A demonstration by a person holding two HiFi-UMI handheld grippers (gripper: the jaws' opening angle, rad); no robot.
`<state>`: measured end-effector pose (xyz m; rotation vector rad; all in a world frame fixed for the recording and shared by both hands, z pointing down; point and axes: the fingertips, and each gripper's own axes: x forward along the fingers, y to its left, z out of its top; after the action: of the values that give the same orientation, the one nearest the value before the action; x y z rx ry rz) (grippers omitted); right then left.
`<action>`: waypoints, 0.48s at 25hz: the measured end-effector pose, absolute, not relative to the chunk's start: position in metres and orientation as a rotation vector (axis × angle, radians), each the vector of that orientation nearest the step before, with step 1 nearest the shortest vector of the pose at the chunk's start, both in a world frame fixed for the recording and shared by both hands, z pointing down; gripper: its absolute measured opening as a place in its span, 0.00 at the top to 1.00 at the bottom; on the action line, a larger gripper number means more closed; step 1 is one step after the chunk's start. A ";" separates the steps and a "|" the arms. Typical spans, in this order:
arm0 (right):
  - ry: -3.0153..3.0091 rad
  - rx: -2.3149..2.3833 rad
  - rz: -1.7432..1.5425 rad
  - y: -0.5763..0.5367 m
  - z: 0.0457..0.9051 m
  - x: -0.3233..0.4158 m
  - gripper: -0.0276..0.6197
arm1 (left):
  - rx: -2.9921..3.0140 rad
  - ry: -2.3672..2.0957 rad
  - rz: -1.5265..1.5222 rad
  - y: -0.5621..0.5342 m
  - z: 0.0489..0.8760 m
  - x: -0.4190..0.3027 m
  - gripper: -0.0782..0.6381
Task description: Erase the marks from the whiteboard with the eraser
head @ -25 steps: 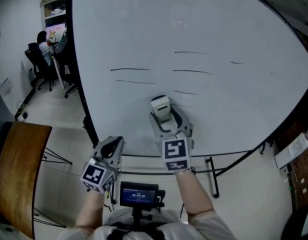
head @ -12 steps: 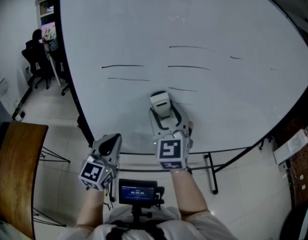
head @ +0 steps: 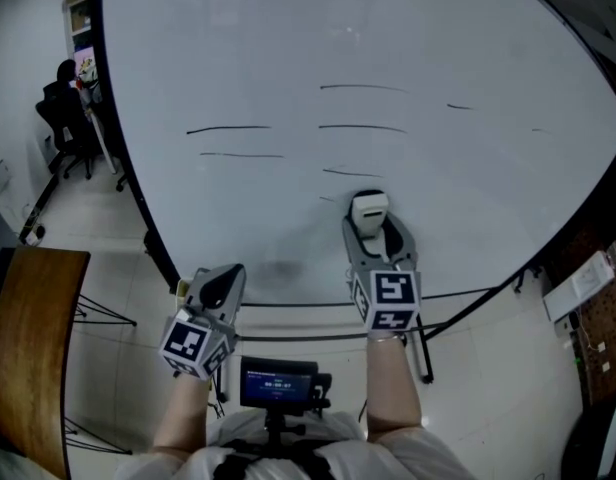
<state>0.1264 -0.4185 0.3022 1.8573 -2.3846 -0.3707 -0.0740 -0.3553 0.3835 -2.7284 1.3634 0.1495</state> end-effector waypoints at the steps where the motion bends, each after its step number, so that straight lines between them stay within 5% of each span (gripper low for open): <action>1: -2.379 1.881 -0.348 -0.419 0.303 0.136 0.54 | -2.730 1.361 0.151 -0.355 0.384 -0.073 0.88; 7: -2.358 1.953 -0.252 -0.419 0.307 0.173 0.54 | -2.721 1.368 0.144 -0.351 0.382 -0.074 0.88; 12: -2.383 1.809 -0.409 -0.405 0.292 0.123 0.54 | -2.710 1.375 0.152 -0.346 0.380 -0.077 0.88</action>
<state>0.1235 -0.4047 0.2922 1.8093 -2.3834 -0.4090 -0.0775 -0.3460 0.3798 -2.7101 1.3750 0.1522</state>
